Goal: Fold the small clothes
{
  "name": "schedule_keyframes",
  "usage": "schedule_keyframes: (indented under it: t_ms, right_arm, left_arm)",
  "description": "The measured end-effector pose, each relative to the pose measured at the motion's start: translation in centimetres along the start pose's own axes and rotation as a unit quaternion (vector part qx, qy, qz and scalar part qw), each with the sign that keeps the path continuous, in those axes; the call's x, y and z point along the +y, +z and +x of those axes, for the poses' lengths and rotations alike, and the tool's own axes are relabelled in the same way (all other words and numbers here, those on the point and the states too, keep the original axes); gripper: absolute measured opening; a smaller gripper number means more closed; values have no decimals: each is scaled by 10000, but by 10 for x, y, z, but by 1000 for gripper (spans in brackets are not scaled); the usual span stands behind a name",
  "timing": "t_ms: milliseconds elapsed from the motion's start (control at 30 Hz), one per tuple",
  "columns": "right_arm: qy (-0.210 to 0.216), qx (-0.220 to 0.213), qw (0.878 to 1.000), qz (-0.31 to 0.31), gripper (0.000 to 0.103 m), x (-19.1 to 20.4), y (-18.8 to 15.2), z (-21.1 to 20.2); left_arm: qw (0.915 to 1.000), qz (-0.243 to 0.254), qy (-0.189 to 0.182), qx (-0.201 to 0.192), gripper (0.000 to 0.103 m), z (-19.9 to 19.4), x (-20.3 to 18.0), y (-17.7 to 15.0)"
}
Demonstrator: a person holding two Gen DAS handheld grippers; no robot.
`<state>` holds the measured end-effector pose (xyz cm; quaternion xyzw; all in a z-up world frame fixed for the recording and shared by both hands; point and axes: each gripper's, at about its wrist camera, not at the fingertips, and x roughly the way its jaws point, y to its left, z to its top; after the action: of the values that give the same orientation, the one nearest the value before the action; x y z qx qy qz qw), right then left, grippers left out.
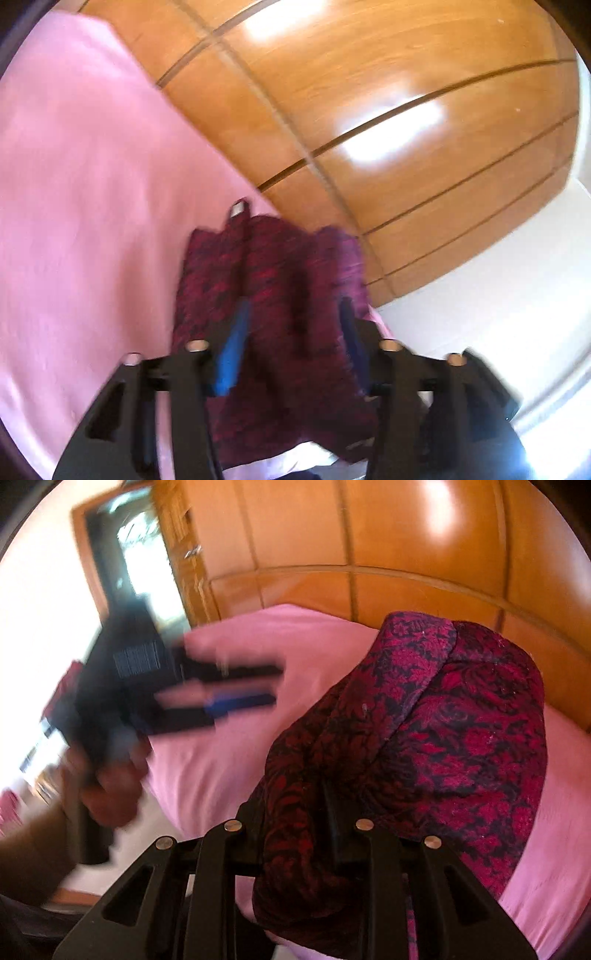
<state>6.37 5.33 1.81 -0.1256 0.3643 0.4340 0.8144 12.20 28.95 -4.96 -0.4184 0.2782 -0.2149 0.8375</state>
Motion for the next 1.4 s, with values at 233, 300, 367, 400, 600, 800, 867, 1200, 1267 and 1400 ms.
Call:
schedule_keyframes:
  t_ms: [233, 300, 367, 400, 600, 800, 867, 1200, 1267, 1400]
  right_arm:
    - [-556, -151, 9947, -850, 23, 29, -10, 12]
    - [-573, -174, 9945, -862, 23, 26, -10, 12]
    - [-651, -264, 9938, -860, 35, 19, -11, 6]
    - [-554, -310, 9945, -829, 38, 16, -10, 1]
    - [1230, -658, 9900, 230, 55, -36, -10, -63]
    - [578, -634, 9919, 939, 54, -98, -27, -74]
    - [433, -495, 9927, 1006, 49, -105, -35, -62]
    - [129, -123, 9977, 658, 49, -86, -50, -14]
    - [429, 33, 9963, 750, 50, -88, -38, -20]
    - [843, -389, 9890, 1153, 54, -113, -5, -45]
  left_arm:
    - [9876, 708, 221, 1386, 61, 82, -33, 0]
    - [9832, 917, 396, 1525, 32, 100, -41, -6]
    - [9833, 989, 381, 1482, 18, 104, -47, -4]
    - [9834, 1011, 408, 1453, 17, 104, -50, 0]
    - [9790, 1396, 719, 1299, 16, 102, -69, 12]
    - [9744, 1587, 1058, 1193, 15, 80, -69, 21]
    - [9730, 1553, 1249, 1165, 15, 75, -64, 21]
    - [9566, 1460, 2397, 782, 20, 71, -31, -21]
    - [9535, 1538, 2504, 673, 20, 67, -35, -25]
    - [9526, 1580, 2535, 585, 20, 62, -34, -30]
